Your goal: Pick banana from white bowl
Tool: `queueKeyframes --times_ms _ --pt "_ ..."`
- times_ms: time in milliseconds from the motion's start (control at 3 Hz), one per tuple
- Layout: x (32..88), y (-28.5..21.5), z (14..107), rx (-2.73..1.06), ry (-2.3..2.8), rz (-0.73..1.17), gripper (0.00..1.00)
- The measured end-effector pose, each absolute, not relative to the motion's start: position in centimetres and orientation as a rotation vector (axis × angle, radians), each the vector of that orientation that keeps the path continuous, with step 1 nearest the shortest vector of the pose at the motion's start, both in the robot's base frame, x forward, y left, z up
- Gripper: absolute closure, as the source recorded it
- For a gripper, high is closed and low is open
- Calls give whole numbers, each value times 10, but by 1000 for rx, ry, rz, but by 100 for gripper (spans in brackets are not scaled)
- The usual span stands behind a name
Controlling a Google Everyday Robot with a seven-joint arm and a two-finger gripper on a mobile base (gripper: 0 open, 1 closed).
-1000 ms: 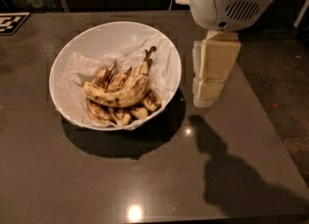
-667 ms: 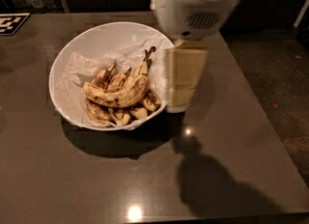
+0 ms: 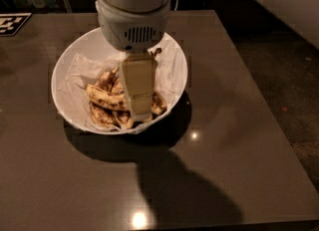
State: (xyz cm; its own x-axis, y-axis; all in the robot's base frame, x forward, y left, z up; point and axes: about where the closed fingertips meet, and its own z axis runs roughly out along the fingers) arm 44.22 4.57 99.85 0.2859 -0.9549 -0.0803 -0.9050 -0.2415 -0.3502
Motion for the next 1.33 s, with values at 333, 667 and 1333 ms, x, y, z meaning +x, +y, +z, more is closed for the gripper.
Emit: queueKeyframes --times_ms 333,667,1333 --pt "439 48 1005 -2212 1673 -219 0" --pt "449 66 996 -2190 1698 -203 0" --pt "467 78 964 -2197 1781 -137 21"
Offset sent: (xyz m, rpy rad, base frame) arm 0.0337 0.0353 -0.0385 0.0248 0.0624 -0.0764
